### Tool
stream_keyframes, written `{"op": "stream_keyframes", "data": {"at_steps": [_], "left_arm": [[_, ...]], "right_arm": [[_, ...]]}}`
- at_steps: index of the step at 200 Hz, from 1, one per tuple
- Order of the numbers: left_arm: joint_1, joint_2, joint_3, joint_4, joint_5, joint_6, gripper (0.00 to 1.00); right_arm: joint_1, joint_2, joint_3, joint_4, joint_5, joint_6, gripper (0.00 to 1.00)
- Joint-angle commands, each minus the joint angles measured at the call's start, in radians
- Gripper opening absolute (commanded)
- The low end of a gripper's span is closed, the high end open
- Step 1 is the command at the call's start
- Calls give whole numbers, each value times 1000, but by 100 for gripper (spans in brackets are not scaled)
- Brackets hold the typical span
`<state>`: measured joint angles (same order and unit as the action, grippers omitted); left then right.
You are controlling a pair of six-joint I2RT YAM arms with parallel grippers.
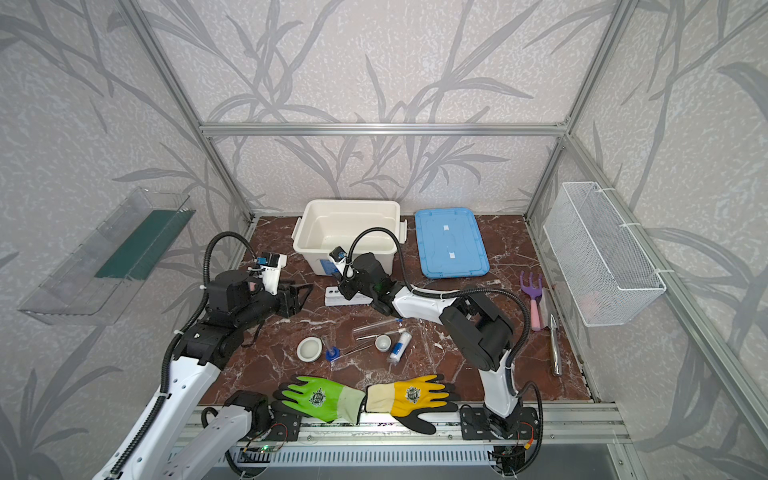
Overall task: Organize the chemistry lab equipment
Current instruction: 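Lower the tube into a hole of the white rack with the right gripper, then open the right gripper and withdraw while the left arm reaches forward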
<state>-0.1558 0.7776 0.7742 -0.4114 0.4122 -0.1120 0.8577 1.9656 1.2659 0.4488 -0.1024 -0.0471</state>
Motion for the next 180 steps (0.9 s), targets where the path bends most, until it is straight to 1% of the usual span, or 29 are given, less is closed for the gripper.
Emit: {"op": "stream_keyframes", "data": {"at_steps": [1, 17, 65, 97, 136, 172, 180], "left_arm": [[5, -3, -10, 7, 11, 14, 63], [5, -6, -9, 8, 10, 15, 63], [5, -10, -10, 9, 14, 17, 63], [5, -15, -9, 7, 17, 23, 63], [2, -6, -6, 8, 35, 31, 63], [-20, -5, -2, -7, 26, 48, 62], [-26, -6, -1, -10, 21, 54, 61]], "right_arm": [[10, 13, 1, 22, 12, -11, 27], [11, 7, -3, 25, 19, -19, 35], [13, -29, -15, 11, 22, -25, 51], [13, -74, -32, -13, 30, -30, 56], [10, -154, -51, -59, 26, -31, 58], [-9, -254, -86, -101, -25, -3, 60], [-15, -298, -97, -116, -37, 3, 60]]}}
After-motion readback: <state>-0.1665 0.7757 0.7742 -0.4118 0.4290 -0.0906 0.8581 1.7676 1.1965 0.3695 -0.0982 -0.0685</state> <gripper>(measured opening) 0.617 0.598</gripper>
